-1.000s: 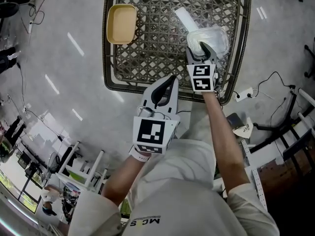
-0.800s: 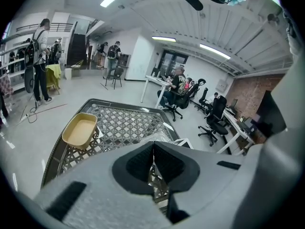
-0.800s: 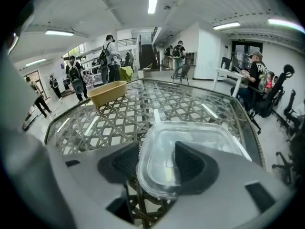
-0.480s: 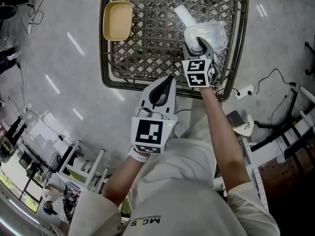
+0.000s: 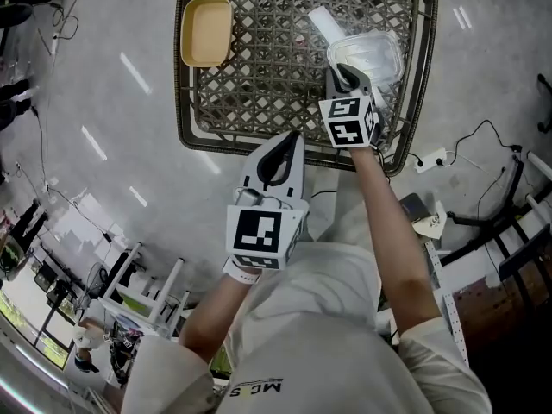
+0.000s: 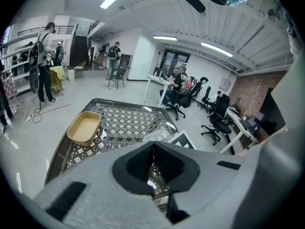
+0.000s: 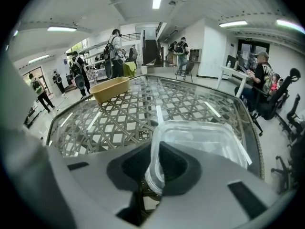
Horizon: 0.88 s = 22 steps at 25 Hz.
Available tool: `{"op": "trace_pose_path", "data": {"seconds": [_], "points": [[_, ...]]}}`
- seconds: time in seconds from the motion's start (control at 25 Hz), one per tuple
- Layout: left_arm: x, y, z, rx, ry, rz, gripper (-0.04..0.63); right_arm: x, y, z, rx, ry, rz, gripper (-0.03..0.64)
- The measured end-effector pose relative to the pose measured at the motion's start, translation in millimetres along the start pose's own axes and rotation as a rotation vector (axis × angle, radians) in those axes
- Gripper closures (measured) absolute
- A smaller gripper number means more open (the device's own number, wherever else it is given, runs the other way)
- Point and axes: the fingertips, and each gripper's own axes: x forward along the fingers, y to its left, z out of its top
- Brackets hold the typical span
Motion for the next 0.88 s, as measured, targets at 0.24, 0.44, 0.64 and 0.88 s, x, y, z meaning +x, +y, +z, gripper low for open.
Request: {"op": "trace_pose_path", "data": {"seconds": [0.24,0.44,0.64,0.88], "points": [[-0.7,-6.1,1.0,0.006,-0.001,-0.003,0.569,-0.2,0.9,1.9,0.009,0.017,0.021,0.557],[-3.6,-11.3,6.3,0.022,-0.008,-0.007,0.569,-2.5,0.5,0.4,0.005,0.018,0.047,0.56],[-9.9,-12.1,13.6,0.036,-0.022,-0.003,0.569,-16.0,-4.2,-2.9,-0.001,0.011,0.044,0.563],[-13.8,-15.3,16.5,0.053,-0.025,-0.01,0.569,-45.7,-12.2,-1.2,-0.016,-0.02,0.032,0.563]]}}
